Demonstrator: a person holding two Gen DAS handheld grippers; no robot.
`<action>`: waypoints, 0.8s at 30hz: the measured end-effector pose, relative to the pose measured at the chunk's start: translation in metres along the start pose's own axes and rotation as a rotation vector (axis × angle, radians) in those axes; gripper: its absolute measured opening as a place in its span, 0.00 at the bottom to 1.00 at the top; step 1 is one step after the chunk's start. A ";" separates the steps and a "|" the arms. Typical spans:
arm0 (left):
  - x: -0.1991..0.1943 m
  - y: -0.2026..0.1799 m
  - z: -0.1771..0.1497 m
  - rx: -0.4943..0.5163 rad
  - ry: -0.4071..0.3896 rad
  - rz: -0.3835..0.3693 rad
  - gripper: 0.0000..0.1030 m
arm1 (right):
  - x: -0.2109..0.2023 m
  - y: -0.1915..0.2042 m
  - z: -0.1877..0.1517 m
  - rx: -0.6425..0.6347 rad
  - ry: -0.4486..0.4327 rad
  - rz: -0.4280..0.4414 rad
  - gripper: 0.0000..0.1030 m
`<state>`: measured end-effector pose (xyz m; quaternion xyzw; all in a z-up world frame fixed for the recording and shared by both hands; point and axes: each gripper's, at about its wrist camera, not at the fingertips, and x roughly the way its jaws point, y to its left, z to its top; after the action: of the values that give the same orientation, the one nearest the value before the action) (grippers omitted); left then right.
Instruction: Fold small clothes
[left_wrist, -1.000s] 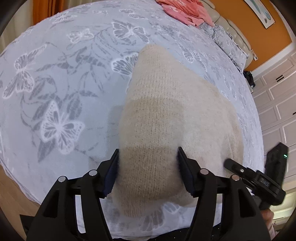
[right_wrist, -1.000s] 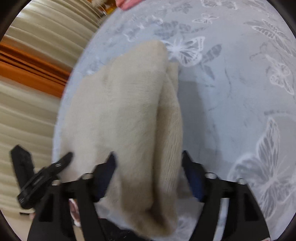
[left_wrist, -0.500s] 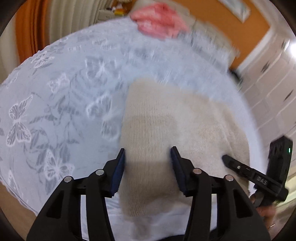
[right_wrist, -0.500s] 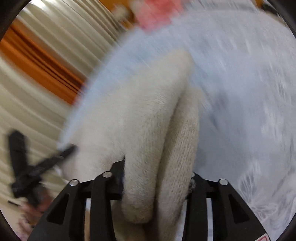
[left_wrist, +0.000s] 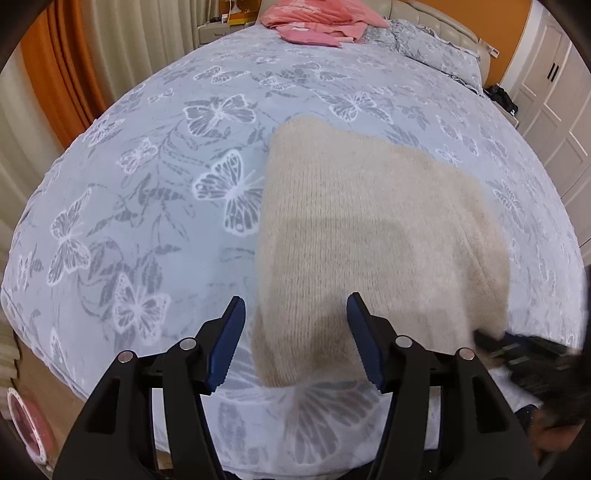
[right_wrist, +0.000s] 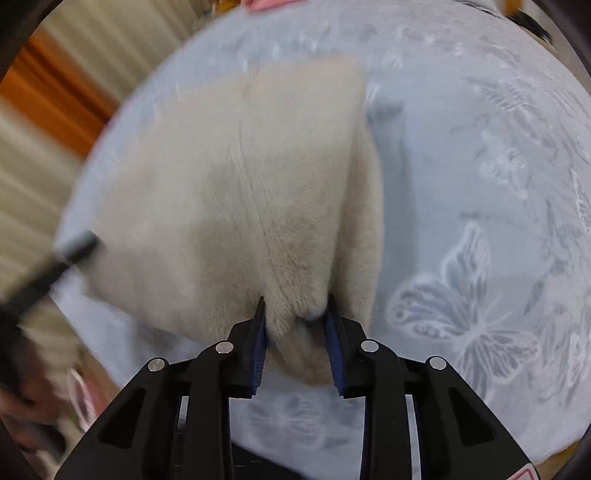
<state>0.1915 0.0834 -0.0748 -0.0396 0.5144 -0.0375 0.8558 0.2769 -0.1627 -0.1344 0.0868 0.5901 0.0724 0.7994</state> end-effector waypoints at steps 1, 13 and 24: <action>-0.005 -0.001 -0.001 -0.003 0.000 0.005 0.54 | -0.007 0.003 0.001 -0.002 -0.016 -0.007 0.26; -0.093 -0.032 -0.030 0.100 -0.189 0.092 0.87 | -0.125 0.022 -0.028 -0.023 -0.278 -0.058 0.38; -0.123 -0.049 -0.076 0.100 -0.218 0.096 0.92 | -0.148 0.013 -0.095 0.102 -0.311 -0.122 0.63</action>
<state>0.0654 0.0453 0.0024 0.0241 0.4170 -0.0175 0.9084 0.1426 -0.1774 -0.0212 0.1015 0.4663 -0.0207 0.8786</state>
